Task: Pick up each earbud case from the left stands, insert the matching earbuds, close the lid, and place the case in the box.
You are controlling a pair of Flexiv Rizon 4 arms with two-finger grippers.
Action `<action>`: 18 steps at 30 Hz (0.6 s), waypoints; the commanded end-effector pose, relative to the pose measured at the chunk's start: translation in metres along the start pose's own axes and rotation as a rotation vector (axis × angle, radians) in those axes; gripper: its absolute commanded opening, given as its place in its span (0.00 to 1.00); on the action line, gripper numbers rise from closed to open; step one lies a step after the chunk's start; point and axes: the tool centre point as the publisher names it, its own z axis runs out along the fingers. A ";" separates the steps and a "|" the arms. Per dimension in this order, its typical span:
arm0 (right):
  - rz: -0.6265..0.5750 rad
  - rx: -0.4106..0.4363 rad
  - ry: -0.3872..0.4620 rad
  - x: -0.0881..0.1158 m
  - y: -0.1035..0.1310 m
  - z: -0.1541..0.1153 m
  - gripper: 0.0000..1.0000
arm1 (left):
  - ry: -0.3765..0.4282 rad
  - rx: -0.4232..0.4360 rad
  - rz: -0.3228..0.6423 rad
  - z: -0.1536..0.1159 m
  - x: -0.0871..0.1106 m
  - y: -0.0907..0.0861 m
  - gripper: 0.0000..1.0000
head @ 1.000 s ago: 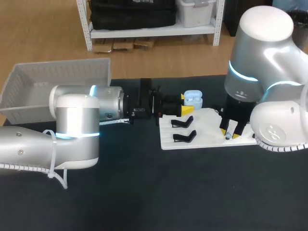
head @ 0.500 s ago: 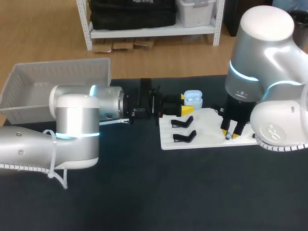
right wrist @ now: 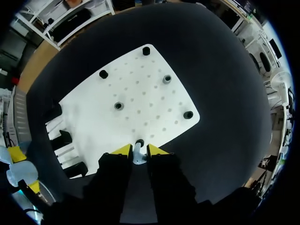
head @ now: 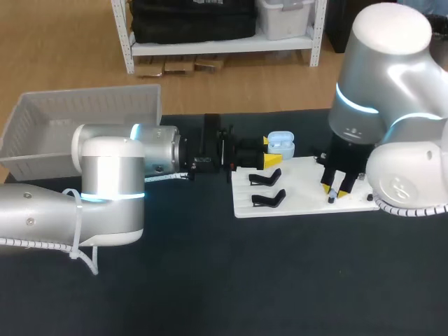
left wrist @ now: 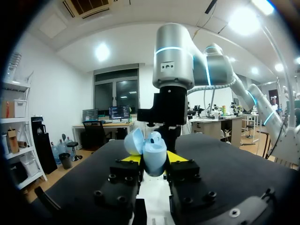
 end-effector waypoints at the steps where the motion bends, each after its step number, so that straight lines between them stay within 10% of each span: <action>1: 0.006 -0.008 -0.007 0.001 -0.004 -0.012 0.00 | -0.003 -0.007 0.004 0.000 0.001 -0.002 0.00; 18: -0.047 -0.072 0.062 -0.001 0.023 -0.104 0.00 | -0.003 -0.007 0.004 0.000 0.001 -0.002 0.00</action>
